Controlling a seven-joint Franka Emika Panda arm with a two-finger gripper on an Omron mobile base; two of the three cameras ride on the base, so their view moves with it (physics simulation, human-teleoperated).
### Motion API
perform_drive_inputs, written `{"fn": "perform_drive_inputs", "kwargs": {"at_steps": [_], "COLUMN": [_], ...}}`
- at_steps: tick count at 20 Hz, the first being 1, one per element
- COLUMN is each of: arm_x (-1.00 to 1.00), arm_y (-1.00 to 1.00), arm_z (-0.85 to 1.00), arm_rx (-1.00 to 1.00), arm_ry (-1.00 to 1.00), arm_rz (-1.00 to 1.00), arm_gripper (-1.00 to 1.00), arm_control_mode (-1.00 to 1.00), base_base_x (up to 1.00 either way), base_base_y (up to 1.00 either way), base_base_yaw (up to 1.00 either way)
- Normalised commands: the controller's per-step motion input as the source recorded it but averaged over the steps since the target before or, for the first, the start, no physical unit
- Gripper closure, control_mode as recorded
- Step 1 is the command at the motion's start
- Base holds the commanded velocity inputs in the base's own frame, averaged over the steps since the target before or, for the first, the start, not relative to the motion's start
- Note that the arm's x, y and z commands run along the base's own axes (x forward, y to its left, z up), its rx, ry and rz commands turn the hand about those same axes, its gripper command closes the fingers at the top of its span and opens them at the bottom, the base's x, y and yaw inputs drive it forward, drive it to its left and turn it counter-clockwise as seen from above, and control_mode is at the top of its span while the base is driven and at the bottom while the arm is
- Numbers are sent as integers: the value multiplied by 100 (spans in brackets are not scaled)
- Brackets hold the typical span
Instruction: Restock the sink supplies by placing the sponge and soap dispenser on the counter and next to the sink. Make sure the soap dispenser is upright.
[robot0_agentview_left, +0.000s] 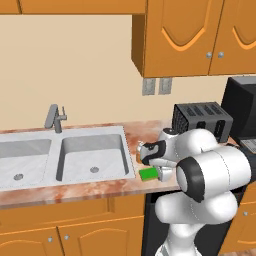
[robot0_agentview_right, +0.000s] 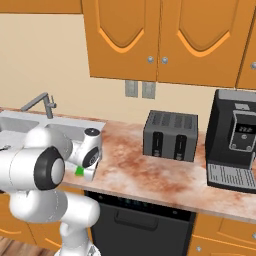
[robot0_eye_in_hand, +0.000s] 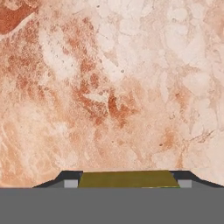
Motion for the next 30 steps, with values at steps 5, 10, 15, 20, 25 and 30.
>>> {"fn": "perform_drive_inputs", "kwargs": {"at_steps": [5, 10, 15, 20, 25, 30], "arm_x": [22, 16, 4, 8, 3, 0], "arm_y": [0, 0, 0, 2, 4, 0], "arm_z": [0, -5, -15, -14, -12, -2], "arm_rx": [4, 2, 0, 0, 0, 0], "arm_ry": [0, 0, 2, 4, 4, 2], "arm_rz": [0, 0, 0, 0, 0, -1], "arm_gripper": [100, 100, 100, 100, -100, -100], "arm_control_mode": [-100, -100, -100, -100, -100, -100], "base_base_x": [0, 0, 0, 0, 0, 0], "base_base_y": [0, 0, 0, 0, 0, 0], "base_base_yaw": [0, 0, 0, 0, 0, 0]}}
